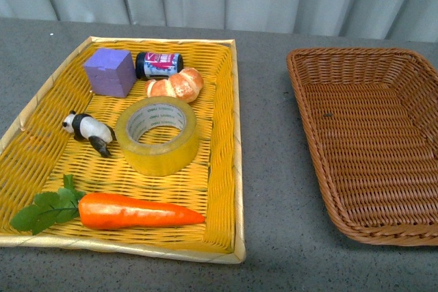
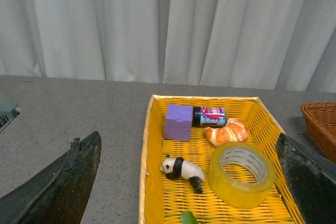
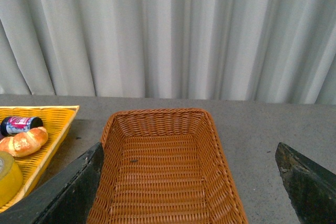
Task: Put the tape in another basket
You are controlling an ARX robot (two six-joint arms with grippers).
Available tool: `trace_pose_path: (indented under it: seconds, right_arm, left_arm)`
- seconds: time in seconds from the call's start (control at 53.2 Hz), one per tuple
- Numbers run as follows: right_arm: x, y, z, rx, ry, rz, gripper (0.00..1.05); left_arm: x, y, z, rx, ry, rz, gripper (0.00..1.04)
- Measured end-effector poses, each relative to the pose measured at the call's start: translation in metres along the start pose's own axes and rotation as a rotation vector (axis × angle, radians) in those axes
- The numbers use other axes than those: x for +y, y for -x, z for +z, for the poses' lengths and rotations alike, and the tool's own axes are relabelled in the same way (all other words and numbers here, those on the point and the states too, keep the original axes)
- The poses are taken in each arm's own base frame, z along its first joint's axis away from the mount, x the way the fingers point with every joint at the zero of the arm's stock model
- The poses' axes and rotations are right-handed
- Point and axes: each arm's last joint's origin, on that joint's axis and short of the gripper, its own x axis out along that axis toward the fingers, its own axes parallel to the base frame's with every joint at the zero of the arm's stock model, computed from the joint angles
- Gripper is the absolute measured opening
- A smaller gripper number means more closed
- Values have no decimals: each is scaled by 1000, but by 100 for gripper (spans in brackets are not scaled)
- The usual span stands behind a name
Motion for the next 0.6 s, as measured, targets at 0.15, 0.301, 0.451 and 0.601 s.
trace_pose_path:
  seconds: [0.15, 0.301, 0.451, 0.601]
  right_arm:
    - [0, 0, 0, 0, 0, 0, 96]
    - [0, 0, 0, 0, 0, 0, 96]
    - [0, 0, 0, 0, 0, 0, 96]
    - [0, 0, 0, 0, 0, 0, 96]
  left_arm:
    - [0, 0, 0, 0, 0, 0, 98]
    - [0, 0, 0, 0, 0, 0, 98]
    - [0, 0, 0, 0, 0, 0, 98]
    - [0, 0, 0, 0, 0, 0, 98]
